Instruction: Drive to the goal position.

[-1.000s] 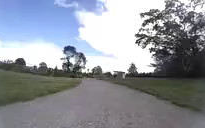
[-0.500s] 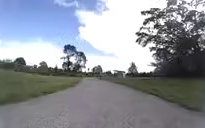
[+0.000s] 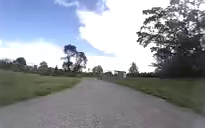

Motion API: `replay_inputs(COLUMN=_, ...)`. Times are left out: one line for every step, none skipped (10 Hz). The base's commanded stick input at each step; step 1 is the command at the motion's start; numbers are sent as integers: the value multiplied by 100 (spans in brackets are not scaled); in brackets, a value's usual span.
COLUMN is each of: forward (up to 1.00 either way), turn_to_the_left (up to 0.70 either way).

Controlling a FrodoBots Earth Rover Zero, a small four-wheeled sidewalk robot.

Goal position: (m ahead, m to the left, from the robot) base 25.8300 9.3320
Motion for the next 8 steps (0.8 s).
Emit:
replay_inputs(forward=70, turn_to_the_left=35)
replay_inputs(forward=70, turn_to_the_left=35)
replay_inputs(forward=70, turn_to_the_left=0)
replay_inputs(forward=70, turn_to_the_left=0)
replay_inputs(forward=70, turn_to_the_left=0)
replay_inputs(forward=70, turn_to_the_left=0)
replay_inputs(forward=70, turn_to_the_left=0)
replay_inputs(forward=70, turn_to_the_left=0)
